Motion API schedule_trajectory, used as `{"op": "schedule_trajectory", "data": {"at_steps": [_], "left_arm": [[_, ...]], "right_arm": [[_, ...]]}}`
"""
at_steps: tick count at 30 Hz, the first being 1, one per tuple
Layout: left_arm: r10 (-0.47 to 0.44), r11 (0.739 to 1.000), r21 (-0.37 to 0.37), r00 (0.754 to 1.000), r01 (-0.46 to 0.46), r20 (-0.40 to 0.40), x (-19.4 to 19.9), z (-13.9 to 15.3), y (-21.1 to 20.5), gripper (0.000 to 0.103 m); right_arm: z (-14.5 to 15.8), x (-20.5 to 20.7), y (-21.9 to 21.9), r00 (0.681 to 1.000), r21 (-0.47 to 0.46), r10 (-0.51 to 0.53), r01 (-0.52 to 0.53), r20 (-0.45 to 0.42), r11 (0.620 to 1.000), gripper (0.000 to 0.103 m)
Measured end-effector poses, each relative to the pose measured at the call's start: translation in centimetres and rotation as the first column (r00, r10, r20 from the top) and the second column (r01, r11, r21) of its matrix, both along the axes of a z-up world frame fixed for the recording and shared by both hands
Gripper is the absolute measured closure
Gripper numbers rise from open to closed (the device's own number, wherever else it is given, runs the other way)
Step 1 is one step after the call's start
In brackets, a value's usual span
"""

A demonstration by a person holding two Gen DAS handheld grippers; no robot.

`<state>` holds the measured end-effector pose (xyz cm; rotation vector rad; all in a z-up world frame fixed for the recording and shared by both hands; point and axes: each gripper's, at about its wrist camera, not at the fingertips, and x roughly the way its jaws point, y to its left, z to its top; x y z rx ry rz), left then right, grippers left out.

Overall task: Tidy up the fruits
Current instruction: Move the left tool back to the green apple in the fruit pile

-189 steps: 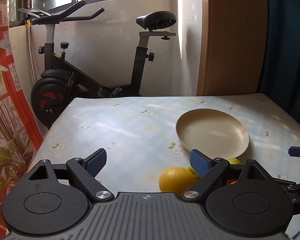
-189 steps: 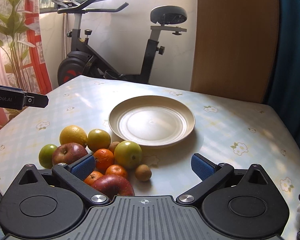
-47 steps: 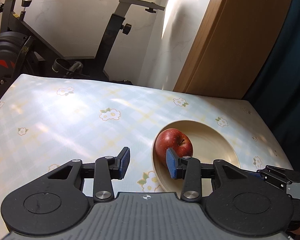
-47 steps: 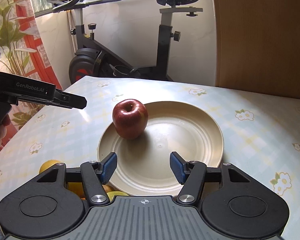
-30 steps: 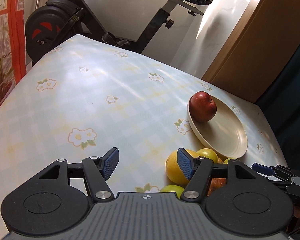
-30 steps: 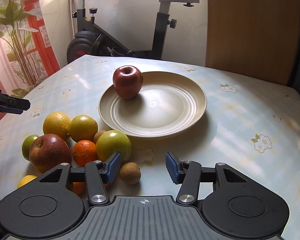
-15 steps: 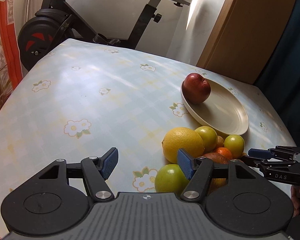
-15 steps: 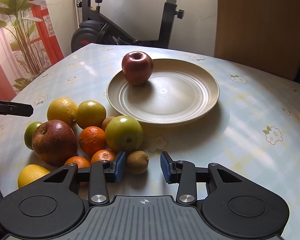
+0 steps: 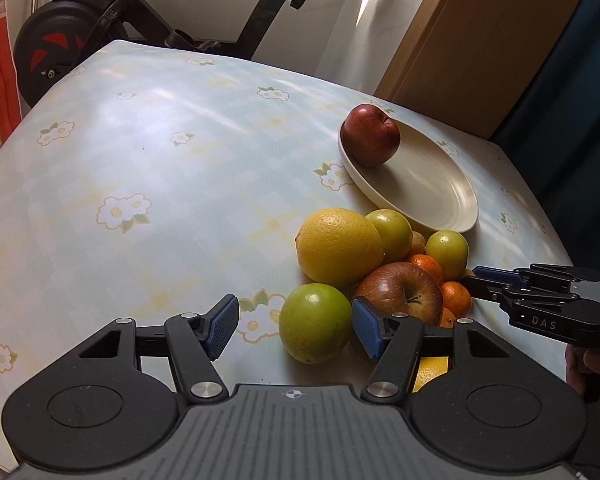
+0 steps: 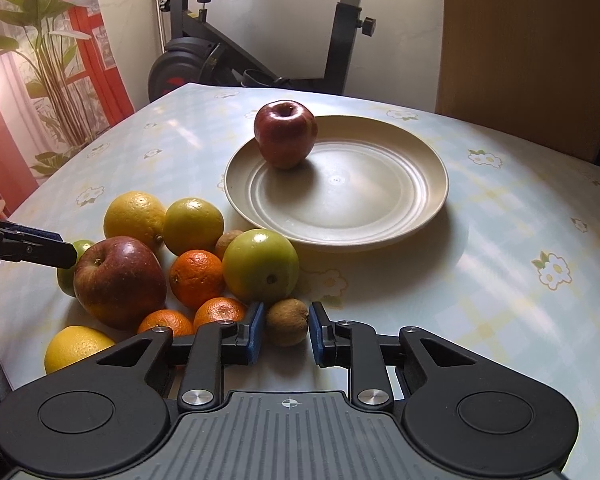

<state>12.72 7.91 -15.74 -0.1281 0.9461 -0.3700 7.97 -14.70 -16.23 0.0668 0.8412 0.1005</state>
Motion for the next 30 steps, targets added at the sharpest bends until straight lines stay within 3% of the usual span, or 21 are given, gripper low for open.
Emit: {"op": "schedule_trajectory", "data": {"at_steps": [6, 14, 19, 26, 30], "left_arm": [[-0.059, 0.998, 0.017, 0.998, 0.059, -0.025, 0.0, -0.4, -0.8, 0.045], [-0.086, 0.995, 0.041, 0.996, 0.087, -0.011, 0.4, -0.7, -1.0, 0.045], [-0.102, 0.995, 0.016, 0.995, 0.102, 0.001, 0.3, -0.6, -0.9, 0.058], [-0.005, 1.000, 0.003, 1.000, 0.005, 0.030, 0.5, 0.1, 0.5, 0.060], [0.038, 0.998, -0.047, 0.999, -0.038, -0.003, 1.4, 0.0, 1.3, 0.059]], "right_arm": [[-0.1, -0.2, -0.3, 1.000, 0.023, -0.008, 0.008, 0.001, 1.000, 0.081], [-0.1, -0.2, -0.4, 1.000, 0.031, -0.011, 0.011, 0.003, 0.999, 0.081], [-0.1, -0.2, -0.5, 1.000, 0.032, -0.012, 0.012, 0.003, 0.999, 0.081], [-0.1, -0.2, -0.4, 1.000, 0.031, -0.013, 0.013, 0.002, 0.999, 0.081], [-0.1, -0.2, -0.4, 1.000, 0.030, -0.013, 0.013, 0.002, 0.999, 0.081]]}}
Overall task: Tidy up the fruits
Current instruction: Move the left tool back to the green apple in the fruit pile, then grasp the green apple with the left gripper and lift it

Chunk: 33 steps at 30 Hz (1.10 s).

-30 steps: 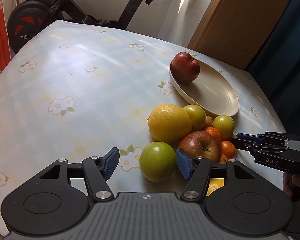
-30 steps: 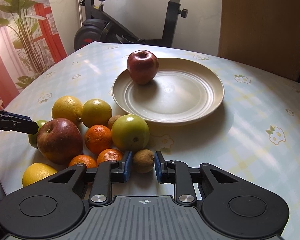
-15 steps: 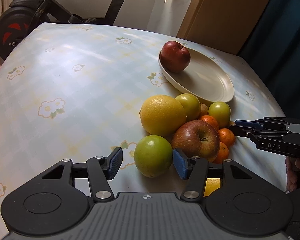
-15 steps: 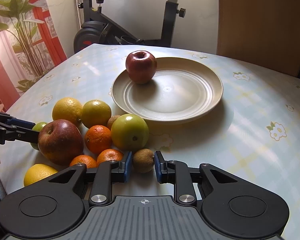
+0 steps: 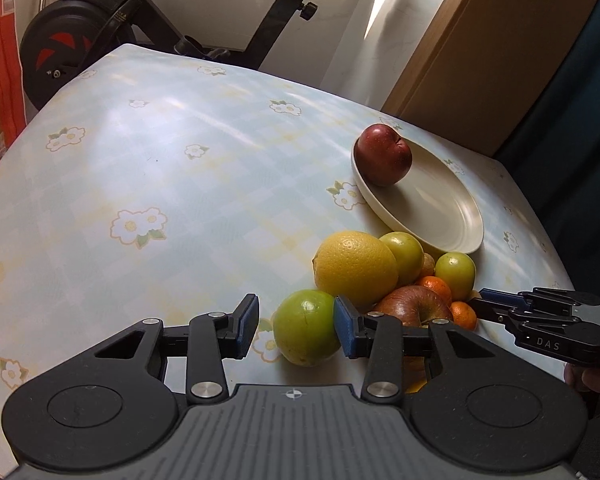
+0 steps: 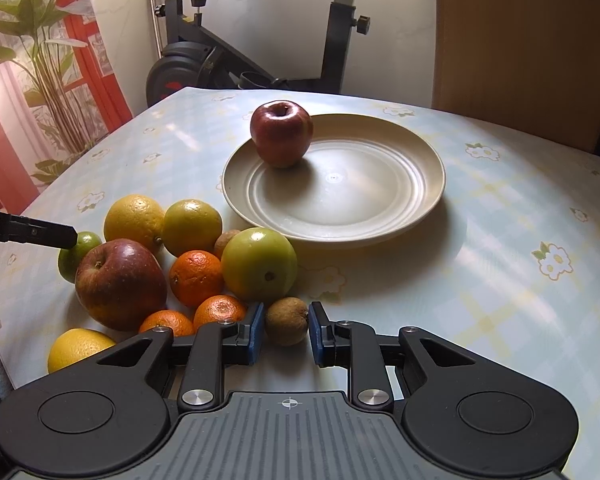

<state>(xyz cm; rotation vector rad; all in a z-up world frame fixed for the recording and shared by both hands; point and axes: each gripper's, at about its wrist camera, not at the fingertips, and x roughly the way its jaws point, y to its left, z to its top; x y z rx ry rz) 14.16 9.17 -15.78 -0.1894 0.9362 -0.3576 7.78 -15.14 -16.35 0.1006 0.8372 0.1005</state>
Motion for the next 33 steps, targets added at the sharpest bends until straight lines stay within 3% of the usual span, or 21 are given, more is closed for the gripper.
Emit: {"op": "schedule_trajectory", "data": {"at_steps": [4, 8, 24, 33], "left_arm": [[0.005, 1.000, -0.027, 1.000, -0.005, -0.022, 0.2, -0.1, -0.1, 0.059], [-0.017, 0.995, -0.099, 0.999, 0.012, -0.050, 0.3, -0.4, -0.1, 0.058], [-0.035, 0.999, -0.043, 0.995, 0.031, -0.094, -0.1, -1.4, 0.2, 0.048], [-0.076, 0.997, -0.033, 0.990, 0.072, -0.115, 0.7, -2.5, -0.8, 0.051]], "right_arm": [[0.0, 0.0, 0.0, 1.000, 0.001, -0.001, 0.001, -0.001, 1.000, 0.081], [0.0, 0.0, 0.1, 1.000, 0.000, -0.001, 0.001, -0.001, 1.000, 0.081], [0.0, 0.0, 0.0, 1.000, 0.009, -0.007, 0.007, -0.002, 1.000, 0.081], [0.0, 0.0, 0.0, 1.000, 0.020, -0.013, 0.013, -0.004, 1.000, 0.081]]}}
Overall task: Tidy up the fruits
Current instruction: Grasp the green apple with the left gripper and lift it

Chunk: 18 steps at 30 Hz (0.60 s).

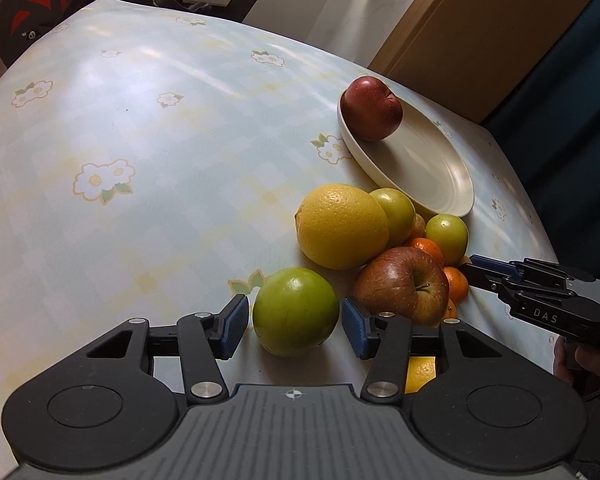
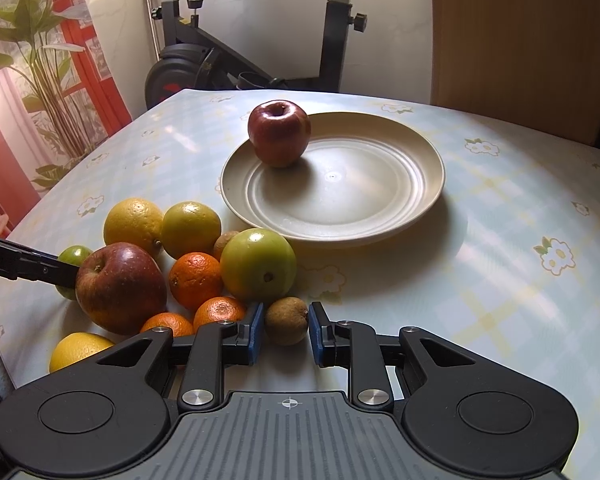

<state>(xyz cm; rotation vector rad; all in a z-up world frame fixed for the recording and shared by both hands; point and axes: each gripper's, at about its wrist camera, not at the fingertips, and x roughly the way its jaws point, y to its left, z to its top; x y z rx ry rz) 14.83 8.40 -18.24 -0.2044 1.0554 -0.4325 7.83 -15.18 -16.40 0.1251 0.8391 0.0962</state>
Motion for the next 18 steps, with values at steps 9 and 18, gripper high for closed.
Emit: {"op": "schedule_trajectory", "data": {"at_steps": [9, 18], "left_arm": [[0.024, 0.999, 0.034, 0.999, -0.025, 0.026, -0.5, 0.0, 0.1, 0.054], [0.063, 0.997, 0.047, 0.996, -0.066, 0.069, -0.7, 0.8, 0.5, 0.054]], "right_arm": [[-0.3, 0.2, -0.7, 1.000, 0.056, -0.029, 0.029, -0.009, 0.998, 0.079], [-0.6, 0.2, -1.2, 0.999, 0.126, -0.048, 0.050, -0.021, 0.991, 0.080]]}}
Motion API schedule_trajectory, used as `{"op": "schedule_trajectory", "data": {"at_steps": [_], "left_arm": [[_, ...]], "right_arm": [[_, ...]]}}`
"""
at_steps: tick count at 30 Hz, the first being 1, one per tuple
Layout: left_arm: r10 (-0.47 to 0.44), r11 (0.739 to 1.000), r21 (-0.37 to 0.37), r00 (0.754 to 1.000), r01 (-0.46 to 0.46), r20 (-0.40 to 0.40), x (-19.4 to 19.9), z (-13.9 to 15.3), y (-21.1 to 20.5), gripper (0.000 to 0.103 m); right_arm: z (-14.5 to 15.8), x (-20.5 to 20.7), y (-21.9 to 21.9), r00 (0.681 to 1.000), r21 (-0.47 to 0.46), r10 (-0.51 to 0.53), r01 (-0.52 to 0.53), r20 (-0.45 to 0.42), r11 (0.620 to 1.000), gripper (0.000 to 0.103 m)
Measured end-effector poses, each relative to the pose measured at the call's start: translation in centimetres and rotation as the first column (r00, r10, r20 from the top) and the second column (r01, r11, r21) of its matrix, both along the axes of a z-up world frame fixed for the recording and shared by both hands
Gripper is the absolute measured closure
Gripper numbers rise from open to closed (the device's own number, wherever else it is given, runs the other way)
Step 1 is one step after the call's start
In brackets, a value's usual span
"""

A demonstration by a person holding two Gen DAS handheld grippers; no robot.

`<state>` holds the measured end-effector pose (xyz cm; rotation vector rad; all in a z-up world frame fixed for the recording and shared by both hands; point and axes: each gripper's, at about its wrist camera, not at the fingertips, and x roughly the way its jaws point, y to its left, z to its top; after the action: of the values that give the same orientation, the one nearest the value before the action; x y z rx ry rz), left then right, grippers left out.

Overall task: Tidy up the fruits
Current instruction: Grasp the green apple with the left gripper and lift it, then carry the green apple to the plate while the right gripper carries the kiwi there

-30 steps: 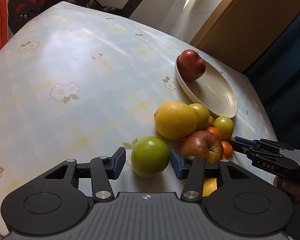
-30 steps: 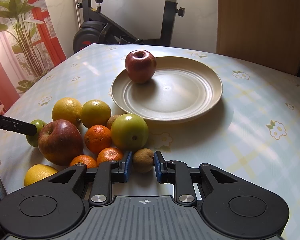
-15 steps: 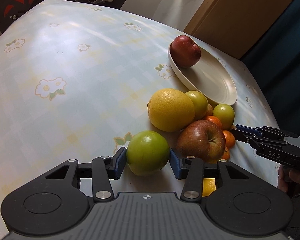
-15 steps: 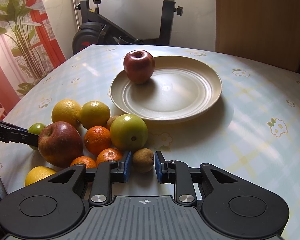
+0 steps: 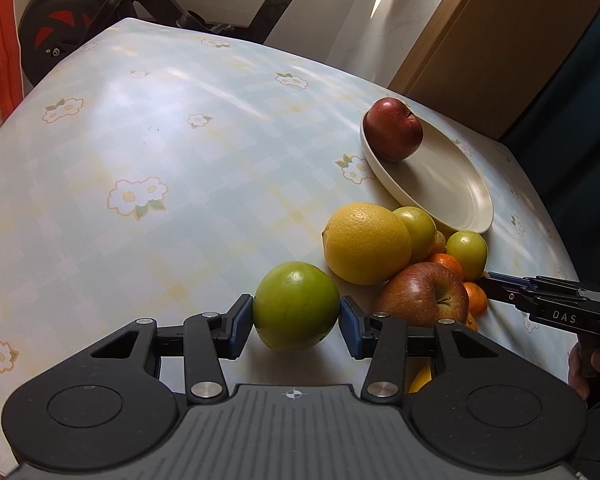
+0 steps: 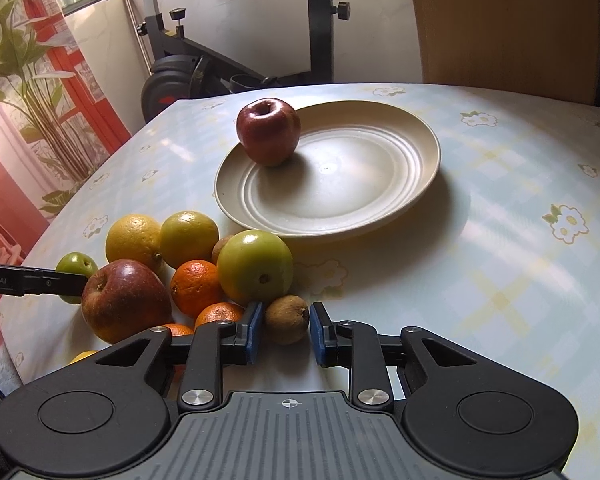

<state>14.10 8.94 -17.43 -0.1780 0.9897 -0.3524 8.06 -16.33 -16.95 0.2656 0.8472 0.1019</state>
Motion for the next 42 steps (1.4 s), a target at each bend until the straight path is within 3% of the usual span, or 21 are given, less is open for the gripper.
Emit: {"op": "schedule_trajectory", "data": {"at_steps": [9, 24, 31, 35, 39, 42], "left_arm": [[-0.016, 1.000, 0.018, 0.999, 0.015, 0.029, -0.2, 0.2, -0.2, 0.054], [-0.046, 0.998, 0.043, 0.988, 0.040, 0.145, 1.6, 4.4, -1.3, 0.054], [-0.078, 0.996, 0.052, 0.972, 0.068, 0.223, 3.5, 7.2, -3.4, 0.054], [-0.145, 0.987, 0.110, 0.947, 0.117, 0.287, 4.8, 8.2, -5.8, 0.054], [-0.212, 0.975, 0.126, 0.940, 0.184, 0.268, 6.9, 7.6, -8.6, 0.054], [-0.274, 0.956, 0.163, 0.939, 0.243, 0.207, 8.3, 6.0, -10.9, 0.054]], "right_arm": [[-0.3, 0.0, -0.5, 1.000, 0.064, -0.028, 0.029, -0.008, 0.998, 0.080], [3.1, -0.3, -2.7, 0.992, 0.017, -0.089, 0.088, 0.095, 0.996, 0.080], [5.8, 1.5, -3.5, 0.985, -0.059, -0.060, 0.071, 0.163, 0.996, 0.080], [6.5, 3.5, -3.7, 0.982, -0.136, -0.018, 0.044, 0.187, 0.990, 0.080], [6.2, 5.8, -4.0, 0.983, -0.190, 0.011, 0.025, 0.184, 0.982, 0.080], [5.5, 7.2, -4.6, 0.983, -0.191, 0.014, 0.022, 0.184, 0.981, 0.081]]}}
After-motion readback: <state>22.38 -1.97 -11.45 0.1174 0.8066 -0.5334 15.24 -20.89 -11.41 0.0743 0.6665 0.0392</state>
